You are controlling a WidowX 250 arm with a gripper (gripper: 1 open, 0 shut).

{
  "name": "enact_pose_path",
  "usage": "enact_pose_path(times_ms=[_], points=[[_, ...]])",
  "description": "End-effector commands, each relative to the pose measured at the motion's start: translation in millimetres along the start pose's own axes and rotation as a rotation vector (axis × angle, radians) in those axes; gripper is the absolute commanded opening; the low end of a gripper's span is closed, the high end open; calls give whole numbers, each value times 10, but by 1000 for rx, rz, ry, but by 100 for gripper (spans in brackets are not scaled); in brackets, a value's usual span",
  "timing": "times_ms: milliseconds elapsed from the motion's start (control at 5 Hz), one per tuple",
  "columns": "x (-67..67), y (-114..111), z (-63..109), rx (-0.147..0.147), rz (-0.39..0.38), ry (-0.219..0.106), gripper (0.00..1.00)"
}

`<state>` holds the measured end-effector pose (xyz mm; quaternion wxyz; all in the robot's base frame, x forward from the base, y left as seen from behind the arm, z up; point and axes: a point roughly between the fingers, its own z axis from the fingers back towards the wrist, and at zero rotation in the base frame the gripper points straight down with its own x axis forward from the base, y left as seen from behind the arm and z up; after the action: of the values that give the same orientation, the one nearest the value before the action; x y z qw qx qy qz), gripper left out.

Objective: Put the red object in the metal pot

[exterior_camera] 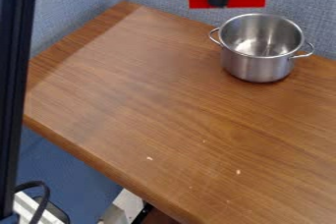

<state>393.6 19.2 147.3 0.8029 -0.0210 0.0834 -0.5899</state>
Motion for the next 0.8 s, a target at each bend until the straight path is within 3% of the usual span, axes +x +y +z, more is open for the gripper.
enact_pose_path(times_ms=[0, 400, 600], points=[[32, -73, 265, 40, 30, -43, 0], [281, -249, 267, 3, -51, -73, 0], [349, -232, 212, -24, -102, -107, 0]])
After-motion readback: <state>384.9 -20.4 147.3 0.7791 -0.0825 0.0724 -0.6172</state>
